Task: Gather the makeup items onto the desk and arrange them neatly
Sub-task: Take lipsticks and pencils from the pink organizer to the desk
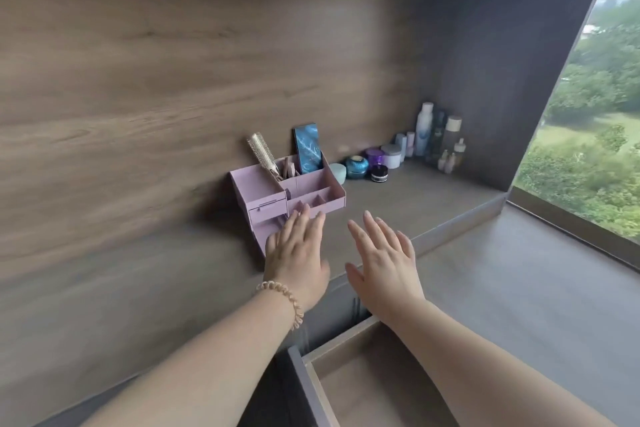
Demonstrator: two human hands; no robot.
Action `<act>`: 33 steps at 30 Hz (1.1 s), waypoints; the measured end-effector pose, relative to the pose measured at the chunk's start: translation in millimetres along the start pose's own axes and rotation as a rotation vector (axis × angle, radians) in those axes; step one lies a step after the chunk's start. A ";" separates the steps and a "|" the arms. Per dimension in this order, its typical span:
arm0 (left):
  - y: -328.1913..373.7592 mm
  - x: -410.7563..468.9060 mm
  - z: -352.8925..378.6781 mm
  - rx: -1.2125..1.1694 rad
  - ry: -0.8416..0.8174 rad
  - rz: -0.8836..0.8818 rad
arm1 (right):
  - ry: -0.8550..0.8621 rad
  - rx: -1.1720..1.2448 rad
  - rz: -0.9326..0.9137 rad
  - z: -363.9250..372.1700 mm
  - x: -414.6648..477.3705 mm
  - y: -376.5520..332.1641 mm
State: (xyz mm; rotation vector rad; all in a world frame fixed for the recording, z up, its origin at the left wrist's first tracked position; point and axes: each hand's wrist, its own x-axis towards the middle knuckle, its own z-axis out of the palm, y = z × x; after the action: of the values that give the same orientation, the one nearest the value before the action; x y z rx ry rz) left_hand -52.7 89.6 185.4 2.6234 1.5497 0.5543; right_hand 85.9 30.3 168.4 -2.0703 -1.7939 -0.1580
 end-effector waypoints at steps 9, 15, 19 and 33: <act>-59.7 70.2 10.6 0.072 0.086 -0.170 | -0.064 0.009 -0.167 51.3 101.7 -2.3; -75.8 123.9 23.9 0.126 0.043 -0.277 | -0.106 0.113 -0.263 87.4 181.5 4.4; -86.1 164.3 35.4 0.092 0.128 -0.378 | -0.109 0.161 -0.238 103.9 230.5 10.2; -115.9 197.9 95.2 0.181 0.102 -0.504 | -0.125 0.539 -0.037 180.5 328.8 -15.7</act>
State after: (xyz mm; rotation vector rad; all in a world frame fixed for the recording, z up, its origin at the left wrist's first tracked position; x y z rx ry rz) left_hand -32.9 330.1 126.8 2.1986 2.2800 0.5287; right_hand 96.6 402.1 117.3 -1.6884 -1.7050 0.4113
